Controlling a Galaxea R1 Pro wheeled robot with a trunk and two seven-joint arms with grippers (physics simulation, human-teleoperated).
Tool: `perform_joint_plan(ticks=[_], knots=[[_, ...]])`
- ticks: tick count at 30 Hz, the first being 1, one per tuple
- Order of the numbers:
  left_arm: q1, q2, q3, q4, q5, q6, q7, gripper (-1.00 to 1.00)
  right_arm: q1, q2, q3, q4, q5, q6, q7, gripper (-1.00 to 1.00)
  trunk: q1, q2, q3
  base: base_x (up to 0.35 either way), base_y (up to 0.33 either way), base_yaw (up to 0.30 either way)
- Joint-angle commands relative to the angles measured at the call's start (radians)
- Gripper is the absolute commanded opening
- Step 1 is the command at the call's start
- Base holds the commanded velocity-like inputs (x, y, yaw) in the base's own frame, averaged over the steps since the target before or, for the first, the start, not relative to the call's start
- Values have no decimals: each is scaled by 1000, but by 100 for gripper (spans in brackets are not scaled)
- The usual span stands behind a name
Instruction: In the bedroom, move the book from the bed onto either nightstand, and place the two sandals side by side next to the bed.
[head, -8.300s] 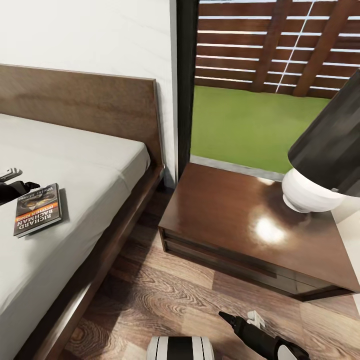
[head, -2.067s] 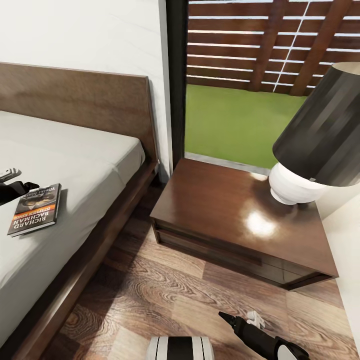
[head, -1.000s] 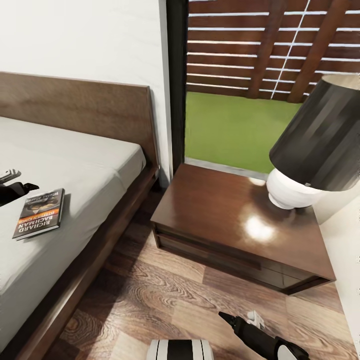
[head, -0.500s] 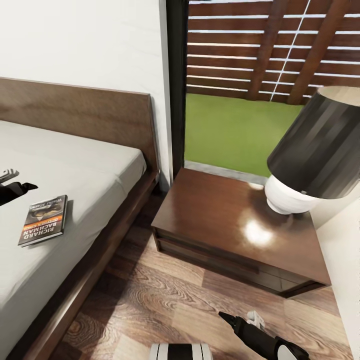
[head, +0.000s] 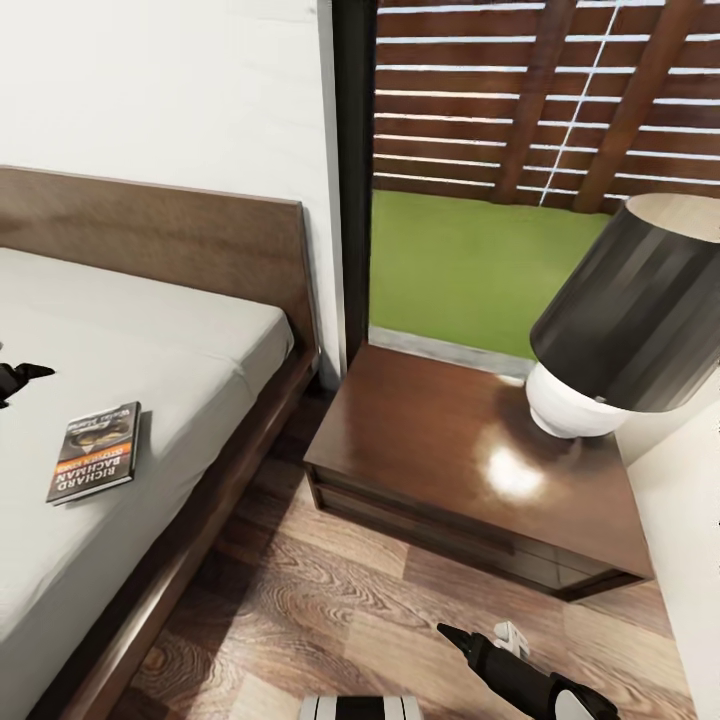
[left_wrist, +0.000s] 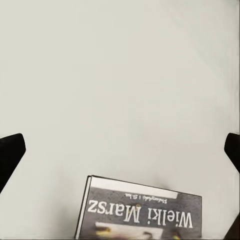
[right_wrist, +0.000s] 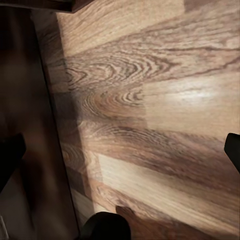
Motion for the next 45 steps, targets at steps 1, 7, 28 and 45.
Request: perform_joint_plan(ticks=[1,7,28,45], knots=[[-1,6,8,13,-2,12,-27,100,-1,-1,4,0,-10,4,0,100,-4,7,3,0,0,0],[-1,40,18,105,4,33,-185,100,-1,-2,4,0,-10,4,0,100,-4,7,3,0,0,0],[6,63,14,450,-54,15,-614,100,-1,-3,3,0,-10,3,0,100,-4,7,3,0,0,0],[7,61,13,497,-166,-49,-781,100,-1,-3,4,-1,-10,2,14,100,-4,7,3,0,0,0]])
